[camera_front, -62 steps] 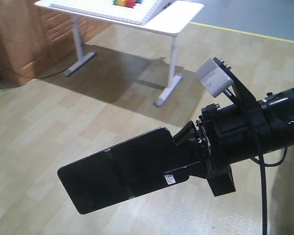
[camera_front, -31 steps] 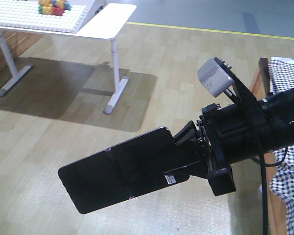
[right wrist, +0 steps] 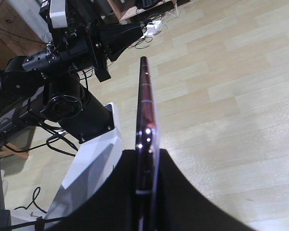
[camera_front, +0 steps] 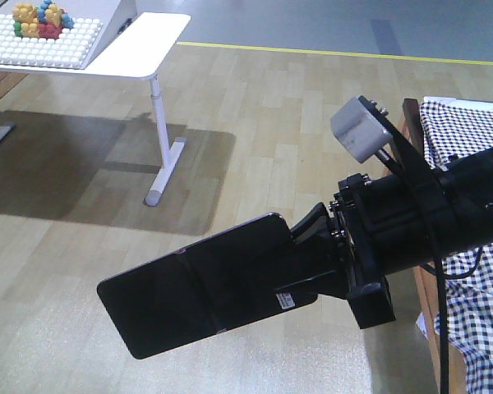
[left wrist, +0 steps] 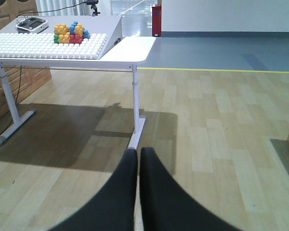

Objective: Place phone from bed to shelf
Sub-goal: 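Hold the black phone in the right gripper while driving past the white desk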

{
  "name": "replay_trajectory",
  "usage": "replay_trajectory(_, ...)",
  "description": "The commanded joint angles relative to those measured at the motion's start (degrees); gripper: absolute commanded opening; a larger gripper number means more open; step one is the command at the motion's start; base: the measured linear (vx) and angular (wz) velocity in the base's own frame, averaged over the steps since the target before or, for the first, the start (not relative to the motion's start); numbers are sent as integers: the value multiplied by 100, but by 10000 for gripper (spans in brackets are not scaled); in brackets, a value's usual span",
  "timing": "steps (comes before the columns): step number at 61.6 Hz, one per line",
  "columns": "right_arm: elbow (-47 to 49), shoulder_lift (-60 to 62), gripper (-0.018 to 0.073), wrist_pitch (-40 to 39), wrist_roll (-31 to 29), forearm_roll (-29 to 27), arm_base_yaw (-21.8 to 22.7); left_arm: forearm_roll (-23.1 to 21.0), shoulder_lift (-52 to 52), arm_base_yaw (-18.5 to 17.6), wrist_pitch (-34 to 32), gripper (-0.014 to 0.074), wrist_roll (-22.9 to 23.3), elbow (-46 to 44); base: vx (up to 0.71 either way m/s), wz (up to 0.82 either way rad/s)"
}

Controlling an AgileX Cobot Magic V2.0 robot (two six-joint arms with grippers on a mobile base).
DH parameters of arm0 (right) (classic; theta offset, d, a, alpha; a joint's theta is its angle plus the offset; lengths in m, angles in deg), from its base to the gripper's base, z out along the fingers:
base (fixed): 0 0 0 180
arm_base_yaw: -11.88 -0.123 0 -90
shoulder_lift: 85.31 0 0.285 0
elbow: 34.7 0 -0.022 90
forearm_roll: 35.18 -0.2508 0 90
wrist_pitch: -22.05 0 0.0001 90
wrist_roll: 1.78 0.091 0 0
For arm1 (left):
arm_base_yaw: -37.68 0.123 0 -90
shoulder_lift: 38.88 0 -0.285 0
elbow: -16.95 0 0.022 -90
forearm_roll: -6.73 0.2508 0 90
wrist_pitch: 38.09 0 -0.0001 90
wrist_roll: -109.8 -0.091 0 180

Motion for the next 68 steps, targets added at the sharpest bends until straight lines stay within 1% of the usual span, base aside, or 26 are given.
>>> replay_trajectory(1, 154, 172, -1, 422, -33, -515, -5, -36, -31, -22, -421, 1, 22, 14, 18, -5)
replay_trajectory(33, 154, 172, -1, 422, -33, -515, -5, -36, -31, -22, -421, 1, 22, 14, 21, 3)
replay_trajectory(68, 154, 172, -1, 422, -33, -515, -5, -36, -31, -22, -421, 1, 22, 14, 24, 17)
